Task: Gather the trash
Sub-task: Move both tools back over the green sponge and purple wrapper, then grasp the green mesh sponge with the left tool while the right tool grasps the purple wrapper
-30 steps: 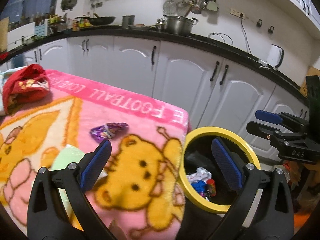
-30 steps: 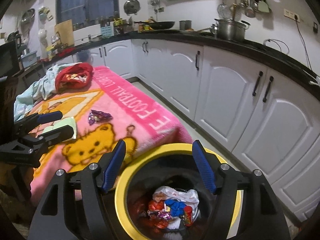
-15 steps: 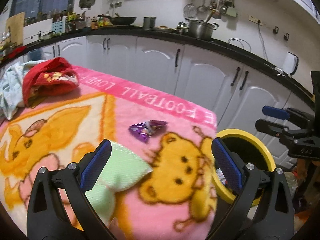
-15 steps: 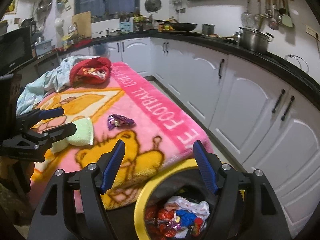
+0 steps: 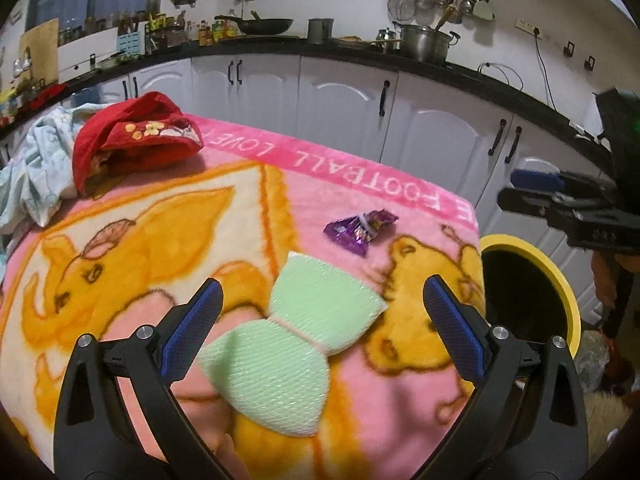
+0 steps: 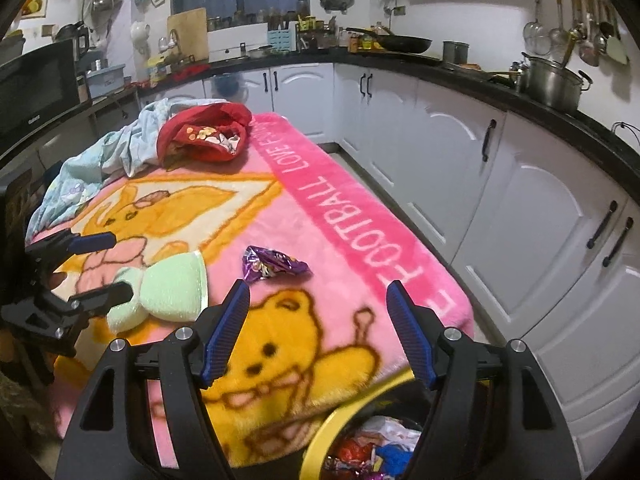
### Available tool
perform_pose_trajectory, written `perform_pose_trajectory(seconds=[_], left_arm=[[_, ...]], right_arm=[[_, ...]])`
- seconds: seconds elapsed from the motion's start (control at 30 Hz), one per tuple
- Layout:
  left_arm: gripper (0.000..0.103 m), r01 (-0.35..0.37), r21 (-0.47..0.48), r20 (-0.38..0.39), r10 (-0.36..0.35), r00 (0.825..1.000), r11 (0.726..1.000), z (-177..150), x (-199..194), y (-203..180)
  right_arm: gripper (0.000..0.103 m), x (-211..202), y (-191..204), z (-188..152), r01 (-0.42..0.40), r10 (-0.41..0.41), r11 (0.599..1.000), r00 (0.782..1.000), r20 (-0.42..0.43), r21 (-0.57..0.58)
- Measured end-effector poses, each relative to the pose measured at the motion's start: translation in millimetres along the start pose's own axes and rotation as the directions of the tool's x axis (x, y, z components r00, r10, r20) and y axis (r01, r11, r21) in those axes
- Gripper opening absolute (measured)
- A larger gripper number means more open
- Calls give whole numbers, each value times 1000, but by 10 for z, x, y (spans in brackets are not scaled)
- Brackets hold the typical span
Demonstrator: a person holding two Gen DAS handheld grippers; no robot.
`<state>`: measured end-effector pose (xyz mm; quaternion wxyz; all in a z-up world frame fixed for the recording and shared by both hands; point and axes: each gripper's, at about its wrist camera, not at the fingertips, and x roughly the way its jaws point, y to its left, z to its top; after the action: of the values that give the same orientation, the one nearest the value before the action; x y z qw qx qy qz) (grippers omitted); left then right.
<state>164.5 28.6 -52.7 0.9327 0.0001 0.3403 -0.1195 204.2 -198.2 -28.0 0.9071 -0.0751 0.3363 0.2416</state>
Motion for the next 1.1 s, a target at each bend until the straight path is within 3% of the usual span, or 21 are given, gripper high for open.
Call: perform_pose_trajectory(seconds=[0.5, 0.97, 1.1], left_arm=[[92, 105, 28, -69, -102, 992, 994, -106, 233, 96], [92, 122, 62, -115, -114, 987, 991, -193, 413, 88], [92, 116, 64, -125, -108, 986, 991, -214, 436, 99]], right_arm=[[68, 665, 64, 195, -23, 21, 1000, 997, -80, -17], [68, 1110, 258, 235, -84, 68, 991, 986, -153, -105], [52, 1259, 321, 223, -100, 75, 988, 979, -191, -122]])
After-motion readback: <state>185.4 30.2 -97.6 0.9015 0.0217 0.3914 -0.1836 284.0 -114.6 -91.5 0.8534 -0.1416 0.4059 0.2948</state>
